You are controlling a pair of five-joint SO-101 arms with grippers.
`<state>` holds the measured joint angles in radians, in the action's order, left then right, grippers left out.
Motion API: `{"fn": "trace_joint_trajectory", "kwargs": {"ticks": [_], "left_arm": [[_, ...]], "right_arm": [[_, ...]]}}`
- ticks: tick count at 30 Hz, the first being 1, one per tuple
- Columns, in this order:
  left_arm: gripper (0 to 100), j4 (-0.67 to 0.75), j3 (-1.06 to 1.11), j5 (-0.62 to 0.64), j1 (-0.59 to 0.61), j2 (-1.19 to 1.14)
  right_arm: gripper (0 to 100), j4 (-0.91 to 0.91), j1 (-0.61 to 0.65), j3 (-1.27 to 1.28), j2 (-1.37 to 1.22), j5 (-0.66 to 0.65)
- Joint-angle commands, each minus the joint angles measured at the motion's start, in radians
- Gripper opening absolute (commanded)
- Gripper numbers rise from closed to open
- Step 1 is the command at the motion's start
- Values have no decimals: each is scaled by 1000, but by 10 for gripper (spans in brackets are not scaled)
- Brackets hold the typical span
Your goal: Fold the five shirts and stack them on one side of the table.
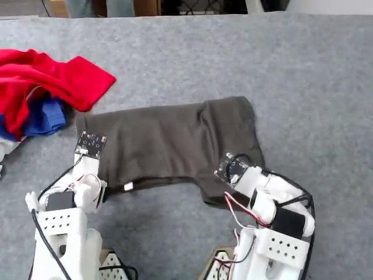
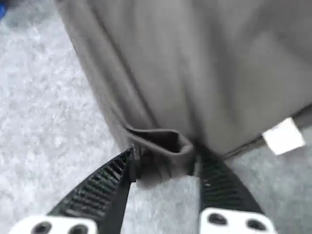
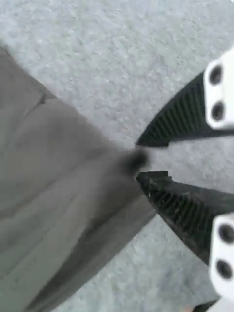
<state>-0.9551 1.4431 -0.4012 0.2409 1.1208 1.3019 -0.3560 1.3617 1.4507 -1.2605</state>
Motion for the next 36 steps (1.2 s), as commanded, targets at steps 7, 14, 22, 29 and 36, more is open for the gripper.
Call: {"fn": "trace_joint_trajectory", "kwargs": {"ticks": [7, 14, 22, 29, 36], "left_arm": [[252, -270, -386, -38, 90, 15], [109, -262, -496, -123, 134, 8], [242, -226, -432, -66, 125, 6], [40, 57, -455, 261, -33, -84], [31, 387, -498, 417, -13, -494]], "right_arm": [[135, 63, -71, -191, -2, -9], [134, 66, -51, -275, -5, -9], [134, 29, -51, -275, -7, -3], [25, -81, 35, -375, -257, 60], [15, -83, 187, -754, -739, 331]]}}
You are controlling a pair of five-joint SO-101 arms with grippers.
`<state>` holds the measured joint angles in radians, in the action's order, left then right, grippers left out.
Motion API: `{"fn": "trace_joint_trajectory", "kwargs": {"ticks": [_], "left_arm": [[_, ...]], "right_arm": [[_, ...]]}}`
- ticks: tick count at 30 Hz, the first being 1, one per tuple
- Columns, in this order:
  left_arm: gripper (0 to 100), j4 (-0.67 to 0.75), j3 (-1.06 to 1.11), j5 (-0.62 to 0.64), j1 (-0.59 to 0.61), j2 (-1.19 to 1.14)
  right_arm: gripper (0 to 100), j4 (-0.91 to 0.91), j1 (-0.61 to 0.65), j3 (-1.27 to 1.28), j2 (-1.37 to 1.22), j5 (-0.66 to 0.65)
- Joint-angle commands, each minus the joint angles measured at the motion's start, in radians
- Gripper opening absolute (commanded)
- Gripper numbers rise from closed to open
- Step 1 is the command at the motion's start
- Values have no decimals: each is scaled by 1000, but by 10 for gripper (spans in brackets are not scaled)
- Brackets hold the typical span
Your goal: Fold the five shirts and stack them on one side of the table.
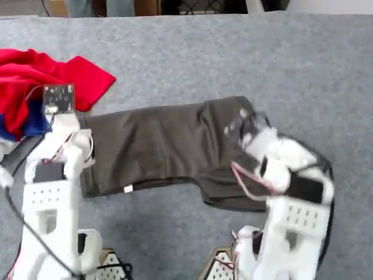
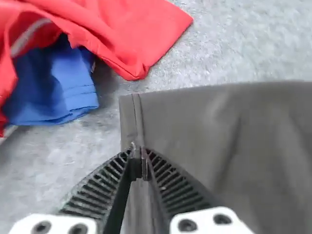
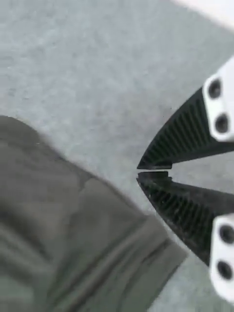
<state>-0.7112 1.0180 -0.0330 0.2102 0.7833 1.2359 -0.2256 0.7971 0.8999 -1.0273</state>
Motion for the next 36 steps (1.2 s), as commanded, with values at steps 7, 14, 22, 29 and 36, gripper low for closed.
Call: {"fn": "trace_joint_trajectory", "kwargs": {"ticks": [7, 14, 22, 29, 36], "left_arm": [[31, 308, -271, 115, 73, -605], [29, 301, -449, 133, 79, -865], [29, 233, -486, 114, 90, -881], [28, 161, -495, 68, 119, -881], [28, 80, -533, 87, 173, -902]], "right_arm": [[15, -18, 167, -506, -638, 262], [15, -23, 203, -765, -1020, 396], [14, -12, 155, -1104, -1466, 503], [14, 121, 117, -1351, -1672, 496], [14, 203, 120, -1451, -1710, 473]]}}
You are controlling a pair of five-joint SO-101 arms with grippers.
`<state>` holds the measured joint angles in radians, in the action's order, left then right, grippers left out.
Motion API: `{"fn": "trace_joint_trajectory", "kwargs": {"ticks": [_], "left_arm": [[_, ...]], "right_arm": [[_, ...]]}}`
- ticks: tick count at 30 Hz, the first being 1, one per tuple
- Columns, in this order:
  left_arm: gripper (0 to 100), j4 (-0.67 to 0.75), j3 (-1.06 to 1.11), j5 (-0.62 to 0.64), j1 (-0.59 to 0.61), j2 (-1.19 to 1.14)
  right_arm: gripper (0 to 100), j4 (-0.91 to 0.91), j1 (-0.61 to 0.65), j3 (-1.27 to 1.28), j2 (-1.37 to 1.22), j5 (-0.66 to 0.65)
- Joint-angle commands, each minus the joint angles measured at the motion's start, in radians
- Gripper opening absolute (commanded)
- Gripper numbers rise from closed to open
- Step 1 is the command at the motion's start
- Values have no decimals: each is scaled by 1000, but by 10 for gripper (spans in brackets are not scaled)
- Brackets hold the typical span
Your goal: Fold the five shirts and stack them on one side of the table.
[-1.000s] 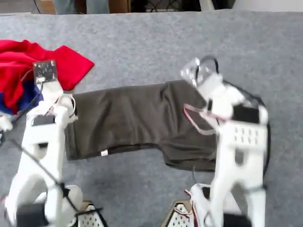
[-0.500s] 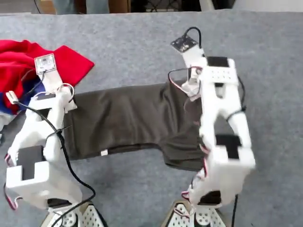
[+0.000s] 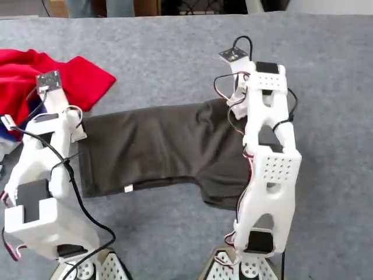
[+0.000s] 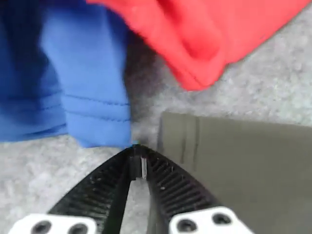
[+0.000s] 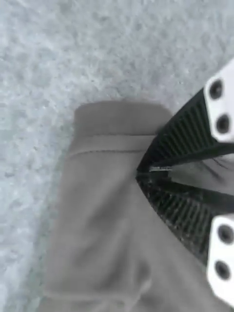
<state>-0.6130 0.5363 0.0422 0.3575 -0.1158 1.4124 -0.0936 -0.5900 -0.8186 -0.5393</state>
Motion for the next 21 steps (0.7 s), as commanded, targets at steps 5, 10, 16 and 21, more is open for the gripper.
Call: {"fn": "trace_joint_trajectory", "kwargs": {"ticks": [5, 10, 16, 21], "left_arm": [[28, -26, -62, 20, 24, 26], [29, -133, -79, 26, 1, 206], [29, -199, -147, 26, -148, 267], [29, -201, -260, 28, -199, 63]], "right_arm": [[14, 114, 17, -160, 70, -61], [14, 221, 28, -295, 125, -87], [14, 267, 25, -398, 130, -83], [14, 167, 18, -372, 61, -44]]}}
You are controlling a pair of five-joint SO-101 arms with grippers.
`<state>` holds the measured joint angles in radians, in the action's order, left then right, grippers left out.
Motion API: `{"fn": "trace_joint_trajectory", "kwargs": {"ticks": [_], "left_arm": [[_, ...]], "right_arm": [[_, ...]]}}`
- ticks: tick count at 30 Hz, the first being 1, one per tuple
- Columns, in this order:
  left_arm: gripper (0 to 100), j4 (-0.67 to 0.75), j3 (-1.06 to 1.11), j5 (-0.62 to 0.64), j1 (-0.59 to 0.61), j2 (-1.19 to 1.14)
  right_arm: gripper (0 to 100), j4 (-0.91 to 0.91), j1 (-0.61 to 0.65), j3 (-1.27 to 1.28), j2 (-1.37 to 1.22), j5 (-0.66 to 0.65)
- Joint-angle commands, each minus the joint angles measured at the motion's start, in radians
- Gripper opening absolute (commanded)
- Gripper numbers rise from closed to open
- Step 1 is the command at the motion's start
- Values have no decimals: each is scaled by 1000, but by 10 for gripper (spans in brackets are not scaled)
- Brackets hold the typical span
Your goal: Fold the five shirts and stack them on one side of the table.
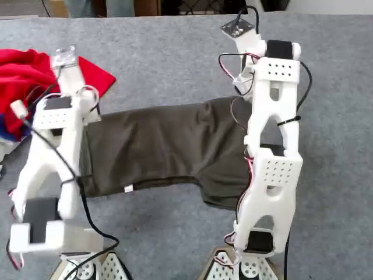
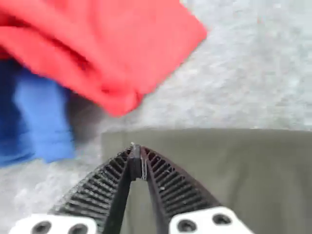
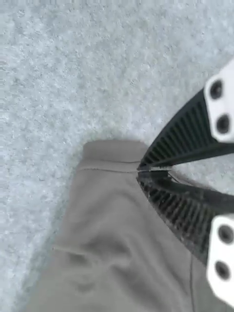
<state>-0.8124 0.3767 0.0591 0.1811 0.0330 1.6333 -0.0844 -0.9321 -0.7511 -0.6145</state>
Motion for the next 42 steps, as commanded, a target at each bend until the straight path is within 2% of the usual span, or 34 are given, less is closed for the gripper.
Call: {"fn": "trace_joint_trajectory", "kwargs": {"ticks": [1, 8, 11, 19, 27, 37, 42], "left_arm": [[29, 0, -127, 11, -21, -144], [29, -43, -341, 6, 47, -491], [29, -120, -414, 3, 68, -505], [29, -129, -358, 9, 136, -499], [29, -121, -288, 11, 128, -371], [29, -236, -277, 5, 88, -57], [29, -275, -206, 0, 116, -35]], "right_arm": [[14, -78, 6, -33, -30, 51], [14, -158, -5, -42, -196, 61], [14, -158, -25, -42, -239, 60], [14, -170, -61, -67, -274, 60], [14, -135, -60, -99, -263, 61], [14, 101, -34, -509, -226, 63], [14, 130, -40, -532, -222, 69]]}}
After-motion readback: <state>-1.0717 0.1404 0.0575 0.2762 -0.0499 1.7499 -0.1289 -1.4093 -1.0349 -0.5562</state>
